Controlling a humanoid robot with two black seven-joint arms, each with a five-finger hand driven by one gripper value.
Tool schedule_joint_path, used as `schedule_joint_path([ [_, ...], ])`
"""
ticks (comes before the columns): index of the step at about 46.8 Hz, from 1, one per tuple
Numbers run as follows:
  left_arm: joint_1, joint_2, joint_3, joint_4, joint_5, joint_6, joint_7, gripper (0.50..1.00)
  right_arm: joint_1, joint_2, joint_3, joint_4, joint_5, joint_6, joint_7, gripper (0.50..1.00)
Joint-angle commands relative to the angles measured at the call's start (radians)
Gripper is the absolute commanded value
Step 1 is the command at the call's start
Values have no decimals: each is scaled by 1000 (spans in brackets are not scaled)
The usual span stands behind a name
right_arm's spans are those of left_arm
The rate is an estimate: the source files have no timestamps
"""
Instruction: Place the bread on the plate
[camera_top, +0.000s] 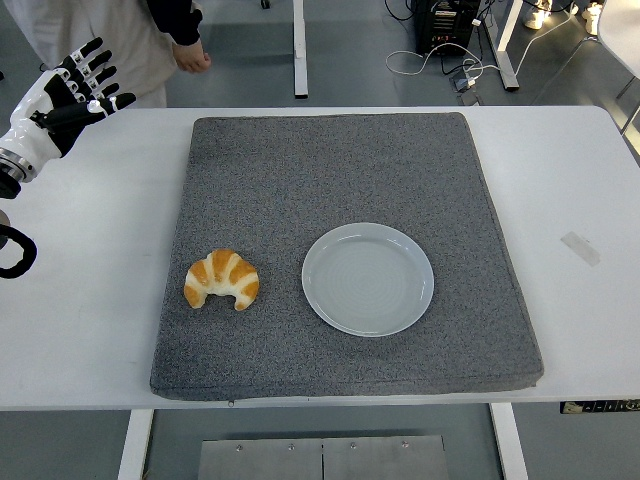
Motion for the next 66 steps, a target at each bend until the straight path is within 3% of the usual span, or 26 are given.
schedule_joint_path([
  [1, 4, 1, -1, 0, 0, 0, -2, 980, 0, 0, 0, 0, 0, 0, 0, 1000],
  [24, 25, -2, -6, -1, 0, 0, 0, 980, 0, 0, 0, 0, 0, 0, 0, 1000],
  [33, 25, 0, -3, -17, 1, -37, -2, 980, 0, 0, 0, 0, 0, 0, 0, 1000],
  [38, 24, 21, 3, -83, 15, -41, -2, 980, 0, 0, 0, 0, 0, 0, 0, 1000],
  [46, 19, 128, 8, -263, 36, -38, -2, 980, 0, 0, 0, 0, 0, 0, 0, 1000],
  [52, 10, 199, 8, -385, 141, -29, -2, 980, 0, 0, 0, 0, 0, 0, 0, 1000],
  [66, -21, 231, 6, -425, 437, -18, 3, 980, 0, 0, 0, 0, 0, 0, 0, 1000],
])
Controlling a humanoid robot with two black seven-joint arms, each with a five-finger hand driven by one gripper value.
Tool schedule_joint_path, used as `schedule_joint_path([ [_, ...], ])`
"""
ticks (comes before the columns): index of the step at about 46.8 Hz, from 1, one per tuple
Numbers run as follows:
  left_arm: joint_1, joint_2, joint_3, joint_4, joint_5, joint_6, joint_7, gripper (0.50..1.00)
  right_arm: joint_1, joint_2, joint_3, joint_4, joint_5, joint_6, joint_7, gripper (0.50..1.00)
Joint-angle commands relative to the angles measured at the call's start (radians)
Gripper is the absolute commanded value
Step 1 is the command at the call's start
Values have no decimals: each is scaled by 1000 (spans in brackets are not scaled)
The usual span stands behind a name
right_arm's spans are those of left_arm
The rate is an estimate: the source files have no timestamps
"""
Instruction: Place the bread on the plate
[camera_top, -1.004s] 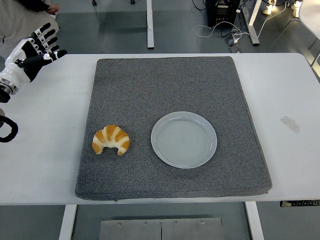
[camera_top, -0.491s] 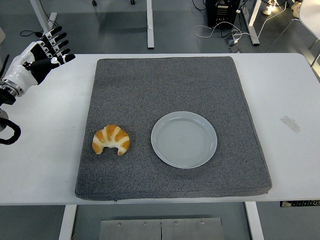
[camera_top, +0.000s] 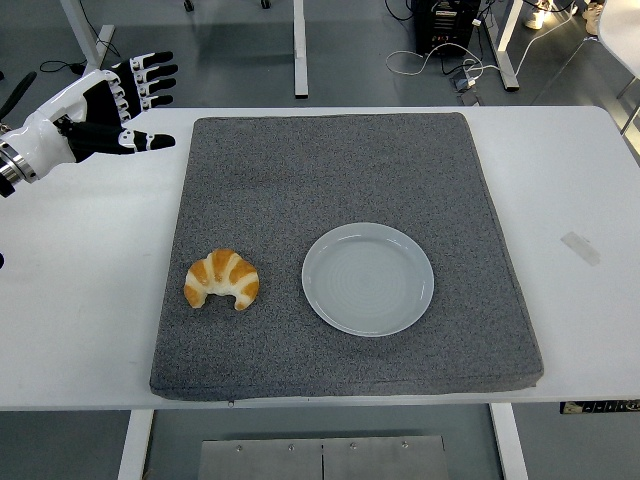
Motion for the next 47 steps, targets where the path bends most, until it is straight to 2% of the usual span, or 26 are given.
schedule_joint_path([
  [1, -4, 11, 0, -7, 59, 6, 2, 980, 0, 0, 0, 0, 0, 0, 0, 1000],
  [14, -38, 39, 0, -93, 229, 15, 3, 980, 0, 0, 0, 0, 0, 0, 0, 1000],
  [30, -59, 47, 2, -151, 516, 14, 5, 980, 0, 0, 0, 0, 0, 0, 0, 1000],
  [47, -95, 56, 48, -185, 734, 15, 5, 980, 0, 0, 0, 0, 0, 0, 0, 1000],
])
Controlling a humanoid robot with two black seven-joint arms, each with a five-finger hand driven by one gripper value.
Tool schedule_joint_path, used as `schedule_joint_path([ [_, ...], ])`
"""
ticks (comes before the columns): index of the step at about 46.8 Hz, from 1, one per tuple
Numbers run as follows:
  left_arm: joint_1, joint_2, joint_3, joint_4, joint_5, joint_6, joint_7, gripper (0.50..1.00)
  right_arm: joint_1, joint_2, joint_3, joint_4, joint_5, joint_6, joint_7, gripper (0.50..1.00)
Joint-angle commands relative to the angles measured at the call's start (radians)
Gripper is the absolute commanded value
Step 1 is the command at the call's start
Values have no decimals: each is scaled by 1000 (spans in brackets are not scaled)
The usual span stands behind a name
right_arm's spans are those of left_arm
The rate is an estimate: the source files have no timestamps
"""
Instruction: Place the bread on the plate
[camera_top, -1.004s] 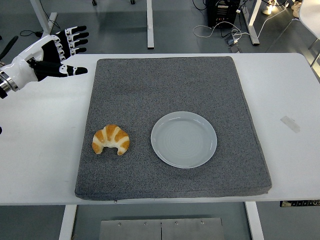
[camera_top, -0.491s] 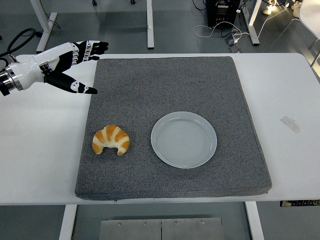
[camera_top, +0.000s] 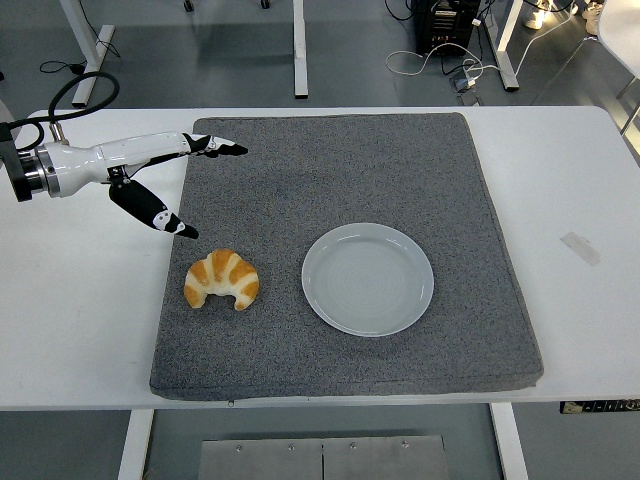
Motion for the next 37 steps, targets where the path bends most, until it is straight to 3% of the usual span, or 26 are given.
schedule_joint_path([
  [1, -14, 8, 16, -4, 22, 2, 0, 980, 0, 0, 0, 0, 0, 0, 0, 1000],
  [26, -193, 13, 234, -38, 41, 2, 2, 980, 0, 0, 0, 0, 0, 0, 0, 1000],
  [33, -196, 8, 269, -38, 42, 8, 2, 980, 0, 0, 0, 0, 0, 0, 0, 1000],
  [37, -184, 4, 278, -38, 55, 50, 2, 980, 0, 0, 0, 0, 0, 0, 0, 1000],
])
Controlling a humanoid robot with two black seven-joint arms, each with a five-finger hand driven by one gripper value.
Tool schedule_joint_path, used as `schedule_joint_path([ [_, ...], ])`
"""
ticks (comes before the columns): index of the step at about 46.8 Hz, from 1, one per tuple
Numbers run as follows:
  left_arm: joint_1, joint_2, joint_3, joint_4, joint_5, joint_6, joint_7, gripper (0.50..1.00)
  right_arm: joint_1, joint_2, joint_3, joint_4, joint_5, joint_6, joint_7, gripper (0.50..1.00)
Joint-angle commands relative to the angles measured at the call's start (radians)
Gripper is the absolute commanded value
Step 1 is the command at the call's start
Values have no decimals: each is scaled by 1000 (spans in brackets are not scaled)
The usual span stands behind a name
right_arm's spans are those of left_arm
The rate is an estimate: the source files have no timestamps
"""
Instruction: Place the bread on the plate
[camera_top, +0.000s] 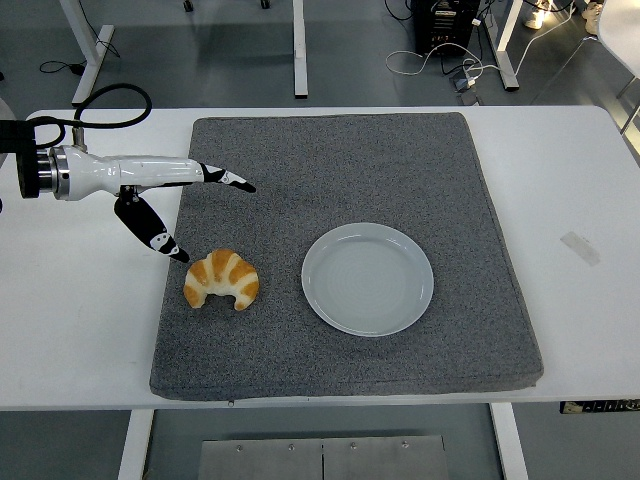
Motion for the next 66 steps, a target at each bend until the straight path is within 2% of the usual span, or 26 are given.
schedule_joint_path([
  [1, 12, -5, 13, 0, 10, 46, 0, 980, 0, 0, 0, 0, 0, 0, 0, 1000],
  [10, 76, -25, 36, 0, 4, 170, -2, 980, 0, 0, 0, 0, 0, 0, 0, 1000],
  [17, 121, -53, 34, 2, -5, 230, -2, 980, 0, 0, 0, 0, 0, 0, 0, 1000],
  [39, 207, -68, 27, 14, -8, 271, -5, 980, 0, 0, 0, 0, 0, 0, 0, 1000],
  [49, 236, -96, 31, 55, -8, 345, -14, 980, 0, 0, 0, 0, 0, 0, 0, 1000],
  [66, 276, -159, 24, 98, -10, 403, -20, 980, 0, 0, 0, 0, 0, 0, 0, 1000],
])
